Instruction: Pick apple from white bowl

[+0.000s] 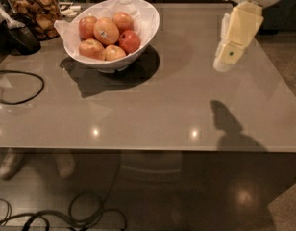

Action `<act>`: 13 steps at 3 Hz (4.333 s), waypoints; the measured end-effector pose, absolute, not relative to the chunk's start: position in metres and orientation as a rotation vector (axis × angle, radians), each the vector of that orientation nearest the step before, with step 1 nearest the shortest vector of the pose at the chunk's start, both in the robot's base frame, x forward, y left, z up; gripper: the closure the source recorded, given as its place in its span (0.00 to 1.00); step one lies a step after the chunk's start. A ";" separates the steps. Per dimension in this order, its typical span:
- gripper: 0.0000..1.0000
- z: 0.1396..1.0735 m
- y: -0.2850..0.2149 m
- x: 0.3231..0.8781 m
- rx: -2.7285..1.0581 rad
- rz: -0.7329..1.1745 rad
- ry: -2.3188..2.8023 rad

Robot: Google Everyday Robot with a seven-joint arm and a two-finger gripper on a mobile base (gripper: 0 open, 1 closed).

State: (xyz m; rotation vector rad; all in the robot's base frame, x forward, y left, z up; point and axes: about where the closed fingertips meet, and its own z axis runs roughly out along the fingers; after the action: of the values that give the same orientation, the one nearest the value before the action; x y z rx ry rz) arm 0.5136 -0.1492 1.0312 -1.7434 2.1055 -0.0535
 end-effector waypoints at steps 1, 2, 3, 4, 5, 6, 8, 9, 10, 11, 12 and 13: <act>0.00 1.050 -0.119 0.542 -1.767 -0.038 2.045; 0.00 1.061 -0.100 0.560 -1.775 -0.031 2.004; 0.00 1.066 -0.095 0.565 -1.742 -0.026 1.971; 0.00 1.064 -0.080 0.582 -1.714 0.034 1.971; 0.00 1.069 -0.036 0.624 -1.752 0.113 1.905; 0.00 1.076 -0.031 0.633 -1.723 0.102 1.878; 0.00 1.071 -0.004 0.668 -1.662 0.196 1.844; 0.03 1.065 0.007 0.679 -1.646 0.261 1.838; 0.15 1.061 0.015 0.688 -1.635 0.291 1.834; 0.14 1.058 0.022 0.694 -1.632 0.301 1.833; 0.06 1.051 0.026 0.701 -1.622 0.297 1.858; 0.15 1.043 0.033 0.708 -1.616 0.296 1.885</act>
Offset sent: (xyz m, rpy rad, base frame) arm 0.0502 0.0594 0.0391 0.0174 0.0145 0.1007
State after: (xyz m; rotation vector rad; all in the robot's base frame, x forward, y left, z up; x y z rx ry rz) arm 0.7084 0.0332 1.0425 -1.6160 1.8850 0.2958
